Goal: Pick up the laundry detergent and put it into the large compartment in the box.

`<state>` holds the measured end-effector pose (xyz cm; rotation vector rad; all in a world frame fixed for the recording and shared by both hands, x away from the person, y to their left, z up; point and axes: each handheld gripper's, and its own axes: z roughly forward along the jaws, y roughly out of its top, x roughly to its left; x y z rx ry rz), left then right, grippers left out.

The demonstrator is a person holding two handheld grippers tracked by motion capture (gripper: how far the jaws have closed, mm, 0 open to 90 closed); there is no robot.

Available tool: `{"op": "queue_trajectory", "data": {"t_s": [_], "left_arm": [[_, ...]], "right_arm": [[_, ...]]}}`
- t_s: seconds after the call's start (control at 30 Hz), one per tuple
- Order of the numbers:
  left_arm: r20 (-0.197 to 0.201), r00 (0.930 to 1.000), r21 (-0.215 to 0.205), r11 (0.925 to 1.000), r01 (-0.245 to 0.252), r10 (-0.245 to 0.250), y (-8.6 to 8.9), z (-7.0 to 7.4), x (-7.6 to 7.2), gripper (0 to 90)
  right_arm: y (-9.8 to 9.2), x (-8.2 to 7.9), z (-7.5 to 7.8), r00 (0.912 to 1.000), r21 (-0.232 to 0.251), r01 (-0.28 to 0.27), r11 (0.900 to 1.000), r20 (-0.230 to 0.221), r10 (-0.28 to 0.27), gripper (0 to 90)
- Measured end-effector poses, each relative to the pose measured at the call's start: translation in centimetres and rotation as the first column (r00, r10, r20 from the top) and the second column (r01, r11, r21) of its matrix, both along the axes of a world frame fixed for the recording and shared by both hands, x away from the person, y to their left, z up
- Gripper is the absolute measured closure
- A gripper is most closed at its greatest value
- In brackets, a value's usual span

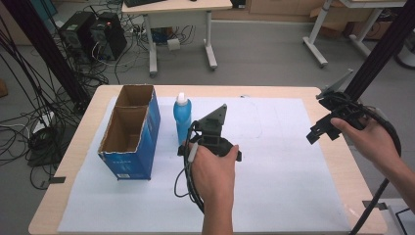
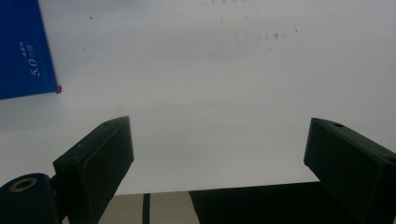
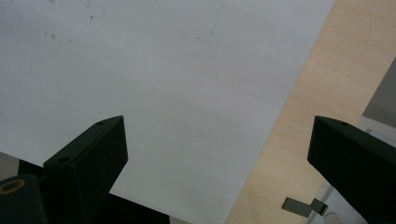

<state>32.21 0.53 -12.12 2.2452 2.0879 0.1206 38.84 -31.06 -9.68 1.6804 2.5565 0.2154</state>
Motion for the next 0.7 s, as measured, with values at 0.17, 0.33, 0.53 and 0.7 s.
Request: {"op": "queue_trajectory", "data": {"t_s": [0.17, 0.33, 0.53, 0.7], "left_arm": [[0.009, 0.9999, 0.003, 1.0000, 0.007, -0.007, -0.1, 1.0, 0.3, 8.6], [0.030, 0.9995, 0.004, 1.0000, 0.007, -0.007, 0.2, 2.4, 0.8, 8.2], [0.054, 0.9985, 0.006, 1.0000, -0.002, 0.001, 0.9, 4.4, 1.8, 7.9], [0.076, 0.9971, 0.009, 1.0000, -0.004, 0.003, 1.5, 6.2, 2.9, 7.8]], "right_arm": [[-0.2, -0.5, 0.4, 0.9999, 0.003, -0.011, 1.000, 0.007, 0.011, 5.0], [-0.7, -0.7, 0.8, 0.9997, 0.014, -0.023, 1.000, 0.013, 0.023, 5.0], [-1.0, -0.9, 1.1, 0.9992, 0.016, -0.037, 0.999, 0.018, 0.037, 5.0], [-1.0, -0.6, 1.7, 0.9987, 0.019, -0.046, 0.999, 0.021, 0.046, 5.0]]}}
